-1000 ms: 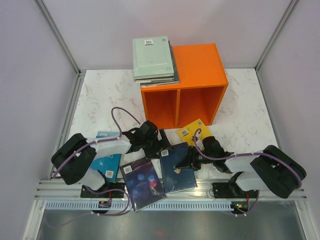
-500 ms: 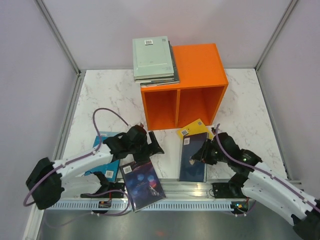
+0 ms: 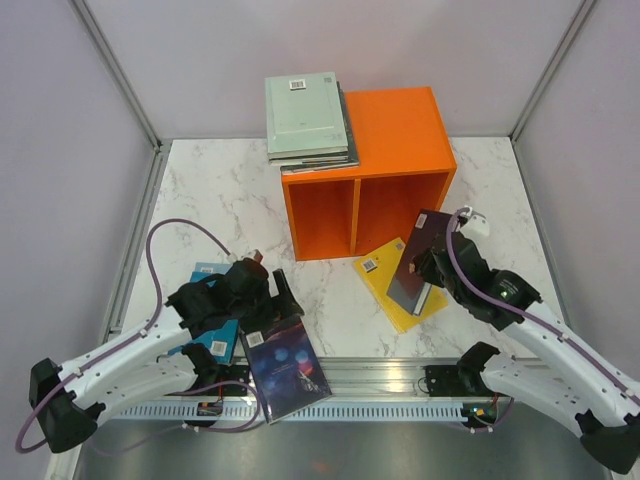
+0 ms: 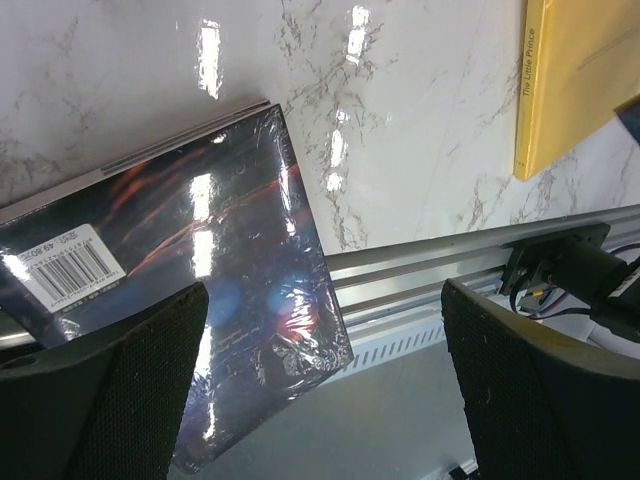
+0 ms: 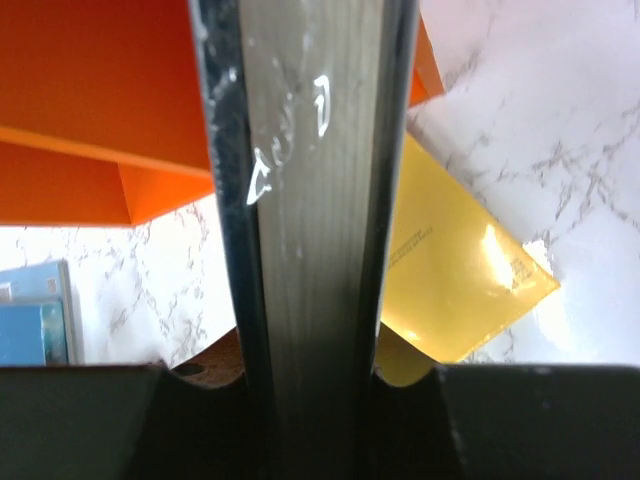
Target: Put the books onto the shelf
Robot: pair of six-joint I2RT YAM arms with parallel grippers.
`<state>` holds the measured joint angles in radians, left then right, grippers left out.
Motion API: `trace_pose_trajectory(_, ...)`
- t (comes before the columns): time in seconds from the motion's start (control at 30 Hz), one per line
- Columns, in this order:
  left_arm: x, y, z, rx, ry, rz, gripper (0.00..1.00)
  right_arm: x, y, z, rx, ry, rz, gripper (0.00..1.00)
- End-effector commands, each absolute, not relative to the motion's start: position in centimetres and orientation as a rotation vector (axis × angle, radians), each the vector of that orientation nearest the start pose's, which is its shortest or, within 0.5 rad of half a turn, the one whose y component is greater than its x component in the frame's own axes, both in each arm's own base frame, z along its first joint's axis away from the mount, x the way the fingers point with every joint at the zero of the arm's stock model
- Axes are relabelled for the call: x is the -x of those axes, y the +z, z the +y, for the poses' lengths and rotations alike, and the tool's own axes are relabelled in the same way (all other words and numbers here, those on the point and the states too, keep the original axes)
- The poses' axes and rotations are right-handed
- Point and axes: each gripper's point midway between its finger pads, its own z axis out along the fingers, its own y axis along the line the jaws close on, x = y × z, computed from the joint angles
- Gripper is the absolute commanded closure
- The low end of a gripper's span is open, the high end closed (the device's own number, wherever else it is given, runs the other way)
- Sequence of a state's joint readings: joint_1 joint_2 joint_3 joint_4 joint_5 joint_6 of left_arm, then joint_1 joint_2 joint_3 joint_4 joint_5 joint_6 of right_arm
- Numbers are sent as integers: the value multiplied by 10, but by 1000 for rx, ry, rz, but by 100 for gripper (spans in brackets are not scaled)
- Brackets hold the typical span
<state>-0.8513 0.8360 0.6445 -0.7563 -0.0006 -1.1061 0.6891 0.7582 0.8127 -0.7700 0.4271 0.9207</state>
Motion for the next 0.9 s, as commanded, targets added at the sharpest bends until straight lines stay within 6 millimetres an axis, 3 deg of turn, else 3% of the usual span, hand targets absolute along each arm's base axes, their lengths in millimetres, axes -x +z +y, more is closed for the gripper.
trace_pose_trajectory(0.0,-123,126,-185,282,-682,2641,0,-256,260,127,-507,447,1934,100)
trace_pose_trajectory(0.23,-112,135,-179,284,-722,2643,0,-286,284,121,-587,421,1754,100)
trace_pose_trajectory(0.3,-107,138,-176,297,-743,2637,0,-293,279,118,-603,387,1723,100)
trace_pose_trajectory(0.33,-105,138,-174,300,-747,2639,0,-299,285,119,-622,409,1677,100)
trace_pose_trajectory(0.4,-102,139,-171,308,-755,2636,0,-305,272,117,-644,382,1661,100)
trace_pose_trajectory(0.57,-102,144,-167,288,-749,2621,0,-323,265,116,-722,411,1519,100)
trace_pose_trajectory(0.7,-104,148,-160,282,-742,2581,0,-334,246,100,-793,319,1421,100)
trace_pose_trajectory(0.73,-103,147,-159,278,-743,2573,0,-339,253,98,-811,334,1366,100)
trace_pose_trajectory(0.87,-100,141,-151,283,-739,2550,0,-355,227,96,-853,277,1332,100)
